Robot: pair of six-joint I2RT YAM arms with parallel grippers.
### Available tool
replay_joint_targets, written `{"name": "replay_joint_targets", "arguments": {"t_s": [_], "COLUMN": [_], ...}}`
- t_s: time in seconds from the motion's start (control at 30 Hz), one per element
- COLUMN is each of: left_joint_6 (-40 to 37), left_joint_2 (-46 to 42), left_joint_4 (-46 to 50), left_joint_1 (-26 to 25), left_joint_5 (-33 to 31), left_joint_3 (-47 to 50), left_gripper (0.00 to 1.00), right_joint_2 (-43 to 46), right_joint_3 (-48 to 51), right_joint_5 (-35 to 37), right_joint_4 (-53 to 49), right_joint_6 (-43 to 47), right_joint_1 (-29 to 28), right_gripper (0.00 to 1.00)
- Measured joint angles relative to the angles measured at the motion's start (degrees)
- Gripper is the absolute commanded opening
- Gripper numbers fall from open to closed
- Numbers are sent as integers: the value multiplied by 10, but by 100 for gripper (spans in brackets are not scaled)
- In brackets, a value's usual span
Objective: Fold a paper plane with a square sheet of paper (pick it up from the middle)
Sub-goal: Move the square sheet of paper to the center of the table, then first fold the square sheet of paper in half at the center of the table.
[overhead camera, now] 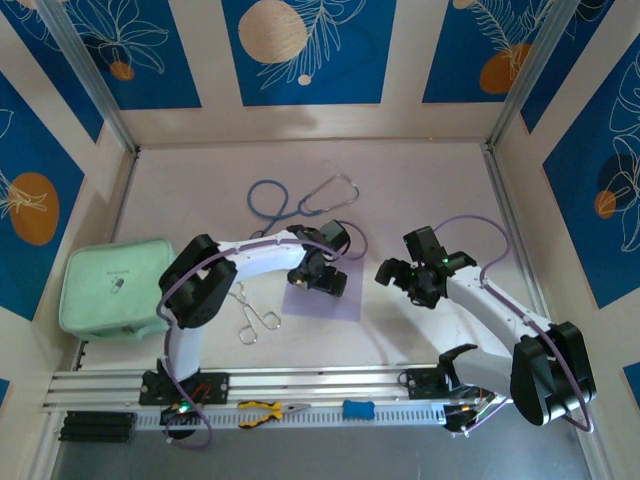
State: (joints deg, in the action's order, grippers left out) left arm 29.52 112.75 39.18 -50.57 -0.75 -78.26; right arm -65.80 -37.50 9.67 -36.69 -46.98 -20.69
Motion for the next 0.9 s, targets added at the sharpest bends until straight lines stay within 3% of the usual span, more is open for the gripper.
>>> {"name": "replay_joint_targets", "arguments": {"t_s": [0.47, 0.9], "left_joint_6": [79, 124], "left_joint_2": [22, 59], "left_joint_4": [39, 75], "left_joint_1": [1, -1], "left_joint_5": [-27, -40], "left_joint_3": [-93, -110], "left_gripper": [90, 90], "right_joint_2": [4, 5], "right_joint_3": [0, 1], "right_joint_5": [0, 0], "right_joint_4": [3, 16], "right_joint_6": [2, 5], "right_joint_1": [0, 0], "right_gripper": [99, 99]}}
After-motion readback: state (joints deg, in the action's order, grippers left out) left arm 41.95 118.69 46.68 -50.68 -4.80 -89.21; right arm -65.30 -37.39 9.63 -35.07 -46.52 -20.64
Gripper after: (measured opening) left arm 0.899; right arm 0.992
